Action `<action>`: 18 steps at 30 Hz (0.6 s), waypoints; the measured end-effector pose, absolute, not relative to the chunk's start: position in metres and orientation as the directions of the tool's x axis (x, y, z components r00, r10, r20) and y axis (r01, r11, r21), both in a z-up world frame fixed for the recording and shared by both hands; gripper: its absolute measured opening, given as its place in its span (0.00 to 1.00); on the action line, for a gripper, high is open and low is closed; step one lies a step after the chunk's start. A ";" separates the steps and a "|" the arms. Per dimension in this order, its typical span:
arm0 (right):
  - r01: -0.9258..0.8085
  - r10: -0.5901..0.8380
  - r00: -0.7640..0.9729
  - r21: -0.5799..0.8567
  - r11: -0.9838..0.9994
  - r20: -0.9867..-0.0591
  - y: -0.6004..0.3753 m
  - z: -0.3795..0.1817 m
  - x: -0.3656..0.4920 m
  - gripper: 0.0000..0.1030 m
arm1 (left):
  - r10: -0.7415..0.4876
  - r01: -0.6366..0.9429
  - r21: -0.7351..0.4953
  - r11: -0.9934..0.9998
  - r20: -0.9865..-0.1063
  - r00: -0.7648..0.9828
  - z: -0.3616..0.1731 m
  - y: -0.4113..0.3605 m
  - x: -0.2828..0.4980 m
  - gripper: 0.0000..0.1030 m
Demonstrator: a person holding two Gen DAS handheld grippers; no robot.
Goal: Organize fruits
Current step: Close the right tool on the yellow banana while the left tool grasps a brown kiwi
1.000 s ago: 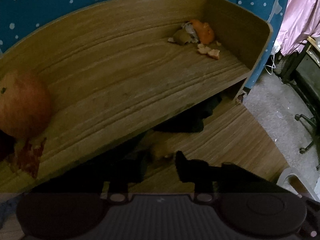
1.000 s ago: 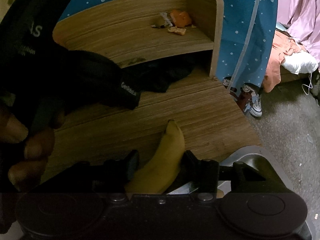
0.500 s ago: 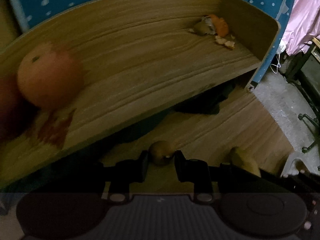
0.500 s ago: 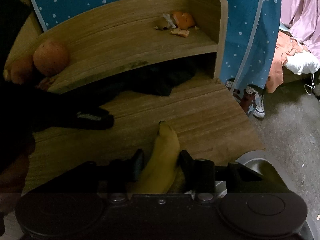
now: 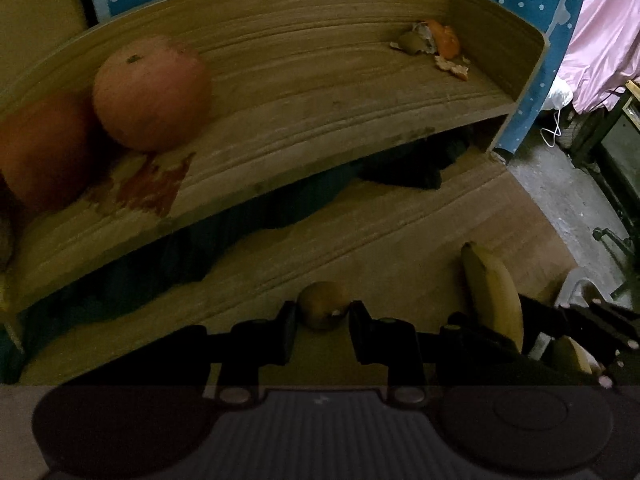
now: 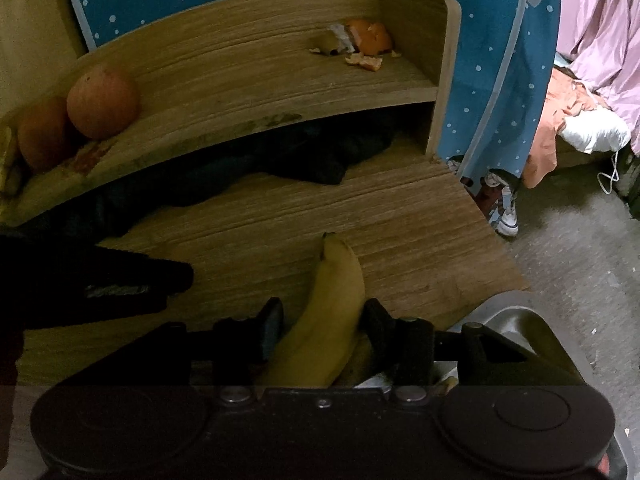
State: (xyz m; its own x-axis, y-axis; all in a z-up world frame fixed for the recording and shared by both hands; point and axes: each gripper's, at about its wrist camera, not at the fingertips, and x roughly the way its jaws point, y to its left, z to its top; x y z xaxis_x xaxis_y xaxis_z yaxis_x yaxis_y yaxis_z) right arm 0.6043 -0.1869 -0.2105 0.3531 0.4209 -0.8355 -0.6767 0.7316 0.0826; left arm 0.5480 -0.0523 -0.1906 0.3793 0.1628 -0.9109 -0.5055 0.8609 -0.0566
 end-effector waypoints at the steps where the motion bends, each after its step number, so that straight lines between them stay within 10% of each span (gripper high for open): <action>1: -0.677 0.419 0.358 0.077 0.732 -0.834 -0.187 -0.211 0.603 0.45 | 0.163 -0.507 -0.058 0.860 -0.910 0.381 -0.190 -0.053 0.546 0.30; 18: -0.672 0.451 0.437 0.051 0.739 -0.778 -0.183 -0.195 0.583 0.33 | 0.181 -0.522 -0.072 0.850 -0.891 0.417 -0.167 -0.051 0.497 0.30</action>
